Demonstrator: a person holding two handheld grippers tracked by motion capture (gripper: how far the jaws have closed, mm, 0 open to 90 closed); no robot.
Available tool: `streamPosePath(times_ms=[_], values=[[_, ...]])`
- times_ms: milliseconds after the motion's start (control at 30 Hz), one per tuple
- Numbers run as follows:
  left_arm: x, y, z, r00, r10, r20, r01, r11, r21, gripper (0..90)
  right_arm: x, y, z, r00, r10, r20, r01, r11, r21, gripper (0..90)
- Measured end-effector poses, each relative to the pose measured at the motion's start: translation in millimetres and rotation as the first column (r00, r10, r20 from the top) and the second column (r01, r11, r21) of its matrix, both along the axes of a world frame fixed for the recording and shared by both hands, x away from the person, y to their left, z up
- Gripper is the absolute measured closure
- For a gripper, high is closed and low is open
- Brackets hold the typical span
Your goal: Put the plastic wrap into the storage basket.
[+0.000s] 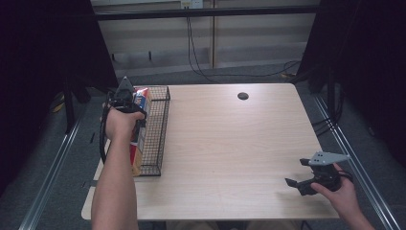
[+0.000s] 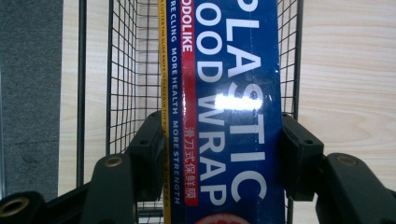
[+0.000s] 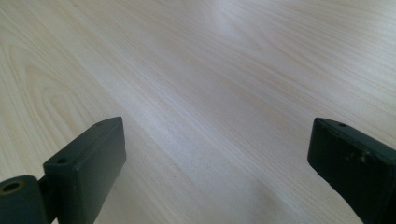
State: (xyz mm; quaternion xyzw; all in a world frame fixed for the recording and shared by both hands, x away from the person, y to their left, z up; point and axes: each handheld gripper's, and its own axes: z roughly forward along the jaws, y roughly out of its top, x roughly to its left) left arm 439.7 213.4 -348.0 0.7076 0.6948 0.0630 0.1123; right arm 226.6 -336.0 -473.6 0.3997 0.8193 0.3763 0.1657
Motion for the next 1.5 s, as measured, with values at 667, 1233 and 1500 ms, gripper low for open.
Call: streamPosePath(times_ms=[667,1233,1500], values=[[3.9,7.3,-27.3,0.9997,0.003,-0.025,-0.004,0.9997,-0.022,43.7,-0.1,0.2,-0.4,1.0000,0.003,-0.006,-0.003,1.000,0.000,4.5],[6.1,10.8,-30.6,0.9997,0.005,-0.026,-0.005,0.9999,-0.013,43.7,-0.1,0.7,-0.3,0.9999,0.006,-0.009,-0.006,1.000,0.002,4.5],[8.7,9.4,-31.4,0.9996,0.001,-0.027,-0.001,0.9999,-0.015,43.7,-0.2,0.8,-0.4,1.0000,0.005,-0.007,-0.005,1.000,-0.001,4.5]])
